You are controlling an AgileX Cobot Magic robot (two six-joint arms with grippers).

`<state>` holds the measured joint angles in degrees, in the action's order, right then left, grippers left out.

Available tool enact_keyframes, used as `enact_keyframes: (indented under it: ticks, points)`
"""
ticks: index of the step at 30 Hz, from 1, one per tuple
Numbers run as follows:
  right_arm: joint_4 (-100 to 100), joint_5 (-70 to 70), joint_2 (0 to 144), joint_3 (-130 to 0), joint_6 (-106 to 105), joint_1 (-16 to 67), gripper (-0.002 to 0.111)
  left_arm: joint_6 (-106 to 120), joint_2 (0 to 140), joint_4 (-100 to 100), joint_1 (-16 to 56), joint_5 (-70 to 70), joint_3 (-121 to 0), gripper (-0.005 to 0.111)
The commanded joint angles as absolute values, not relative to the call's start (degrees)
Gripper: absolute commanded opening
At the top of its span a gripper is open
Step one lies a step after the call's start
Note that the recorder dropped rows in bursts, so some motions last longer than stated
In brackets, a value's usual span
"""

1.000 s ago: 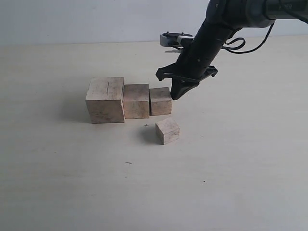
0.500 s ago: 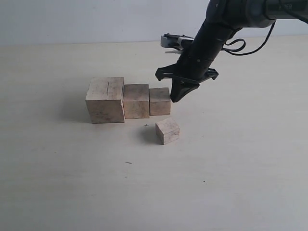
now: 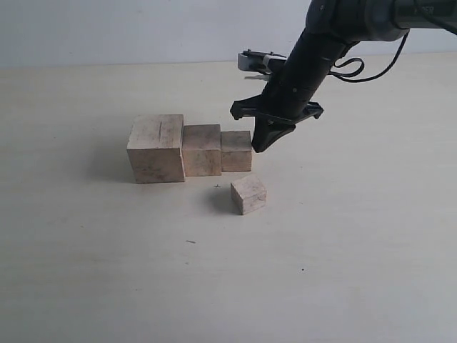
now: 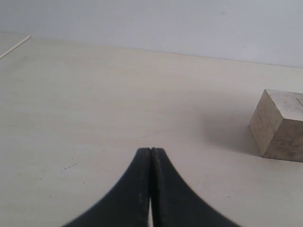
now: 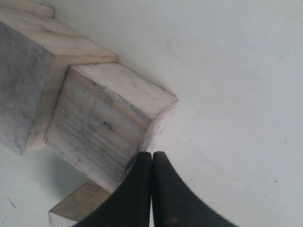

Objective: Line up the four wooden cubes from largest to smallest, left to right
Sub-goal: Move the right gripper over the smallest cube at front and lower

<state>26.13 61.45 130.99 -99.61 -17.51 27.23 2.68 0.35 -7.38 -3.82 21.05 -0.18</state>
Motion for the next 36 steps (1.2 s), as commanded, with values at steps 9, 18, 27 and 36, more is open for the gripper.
enact_keyframes:
  ticks: [9,18,27,36]
  points:
    - [18.2,62.4,121.6,-99.7,-13.4,27.2,0.0,2.7,0.0,-7.3,-3.5,20.4,0.0,0.0]
    - [16.6,60.4,115.7,-93.7,-8.5,34.7,0.0,2.7,0.0,-7.3,-3.5,20.4,0.0,0.0]
    - [8.3,50.8,106.1,-79.3,2.9,41.7,0.0,2.7,0.0,-7.3,-3.5,20.4,0.0,0.0]
    - [8.5,46.1,105.4,-70.7,4.0,42.6,0.003,2.7,0.0,-7.3,-3.5,20.4,0.0,0.0]
